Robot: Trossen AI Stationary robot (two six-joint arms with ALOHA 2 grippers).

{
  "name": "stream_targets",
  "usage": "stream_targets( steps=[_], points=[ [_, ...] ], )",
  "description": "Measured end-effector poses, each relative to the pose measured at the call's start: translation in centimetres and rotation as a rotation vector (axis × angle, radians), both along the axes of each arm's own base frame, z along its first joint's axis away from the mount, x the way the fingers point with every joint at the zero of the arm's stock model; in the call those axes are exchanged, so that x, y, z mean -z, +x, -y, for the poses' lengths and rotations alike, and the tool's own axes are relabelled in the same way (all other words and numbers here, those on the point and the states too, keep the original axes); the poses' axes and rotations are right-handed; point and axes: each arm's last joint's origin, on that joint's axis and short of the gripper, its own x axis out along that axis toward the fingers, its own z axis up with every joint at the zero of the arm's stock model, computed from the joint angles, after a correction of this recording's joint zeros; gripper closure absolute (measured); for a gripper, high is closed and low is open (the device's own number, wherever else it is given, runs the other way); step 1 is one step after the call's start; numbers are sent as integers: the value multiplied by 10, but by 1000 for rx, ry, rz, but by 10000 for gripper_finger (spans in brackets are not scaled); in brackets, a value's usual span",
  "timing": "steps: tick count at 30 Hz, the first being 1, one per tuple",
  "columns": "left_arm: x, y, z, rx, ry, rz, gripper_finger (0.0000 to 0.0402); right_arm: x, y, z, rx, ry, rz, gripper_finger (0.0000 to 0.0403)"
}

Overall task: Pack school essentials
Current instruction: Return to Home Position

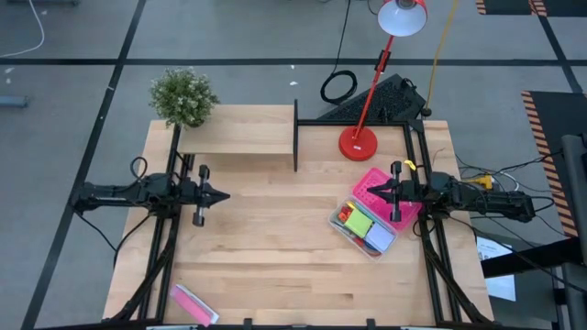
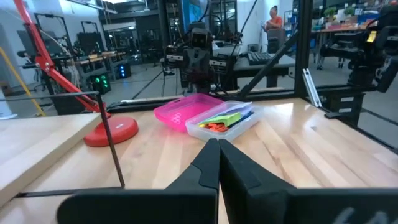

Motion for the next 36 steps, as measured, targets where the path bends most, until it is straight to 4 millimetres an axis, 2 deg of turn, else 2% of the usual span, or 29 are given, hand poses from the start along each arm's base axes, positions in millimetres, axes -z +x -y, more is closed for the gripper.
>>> stream_targets(
  steps=[9,17,36],
  points=[
    [0,0,-1,-24,59,5,399,0,0,0,0,0,0,403],
    [0,0,-1,-30,61,5,378,0,0,0,0,0,0,403],
    [0,0,-1,-31,60,4,376,0,0,0,-1,0,0,403]
  ],
)
